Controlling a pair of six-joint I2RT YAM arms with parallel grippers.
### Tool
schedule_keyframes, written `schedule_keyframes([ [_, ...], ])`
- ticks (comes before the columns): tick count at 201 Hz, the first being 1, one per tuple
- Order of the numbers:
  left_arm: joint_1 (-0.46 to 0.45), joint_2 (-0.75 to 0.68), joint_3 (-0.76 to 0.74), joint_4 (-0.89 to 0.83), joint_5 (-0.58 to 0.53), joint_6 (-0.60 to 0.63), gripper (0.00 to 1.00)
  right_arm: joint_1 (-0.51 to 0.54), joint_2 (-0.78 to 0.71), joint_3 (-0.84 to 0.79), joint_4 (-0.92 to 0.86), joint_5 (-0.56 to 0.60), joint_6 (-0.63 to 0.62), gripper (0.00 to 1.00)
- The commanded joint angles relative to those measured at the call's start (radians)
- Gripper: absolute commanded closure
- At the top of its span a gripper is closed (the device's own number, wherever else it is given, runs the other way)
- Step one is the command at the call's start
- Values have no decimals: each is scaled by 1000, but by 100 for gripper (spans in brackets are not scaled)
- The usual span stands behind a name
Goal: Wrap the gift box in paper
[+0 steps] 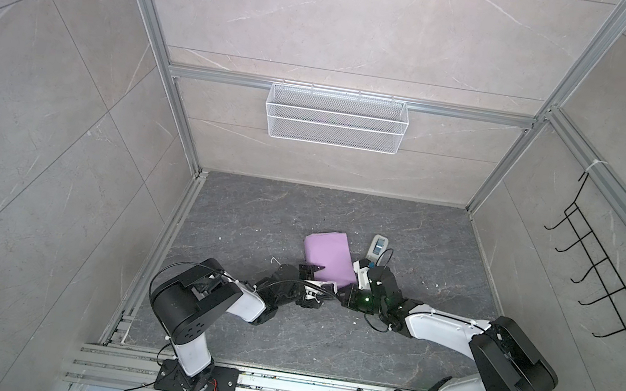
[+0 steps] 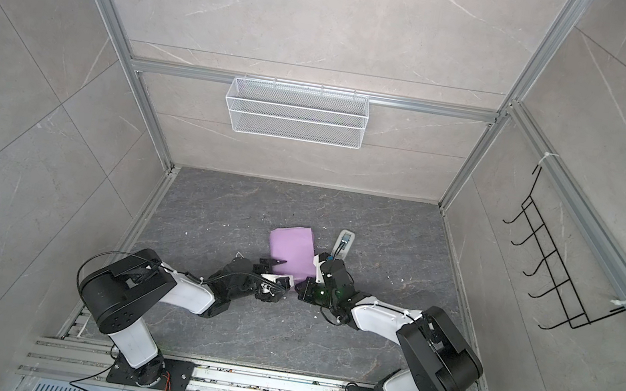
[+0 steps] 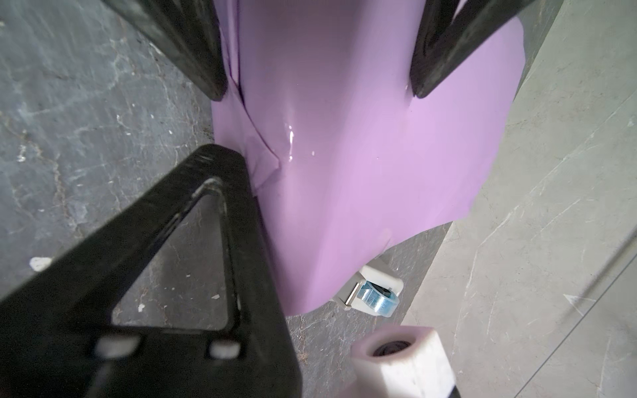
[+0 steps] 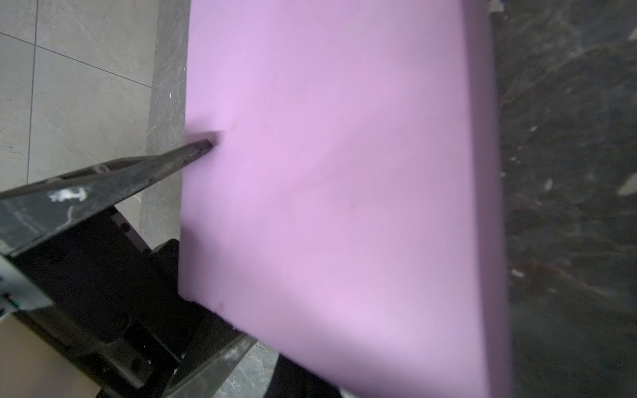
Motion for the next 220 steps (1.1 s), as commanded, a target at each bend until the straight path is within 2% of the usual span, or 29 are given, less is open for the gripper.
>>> schedule_keyframes([
  [1, 7, 19, 12, -42, -4, -26, 16, 4, -4, 22, -5, 38, -29, 97],
  [53, 8, 19, 12, -42, -3, -27, 16, 2, -8, 13, -62, 91, -39, 98],
  [90, 7, 15, 11, -43, -1, -29, 16, -7, -16, -13, -60, 97, -44, 98],
  [142, 4, -2, 14, -48, 1, -40, 14, -48, -75, -32, -154, 105, -86, 98],
  [220, -14, -102, 34, -126, 32, -105, 3, -118, -289, -6, -399, 42, -238, 91],
])
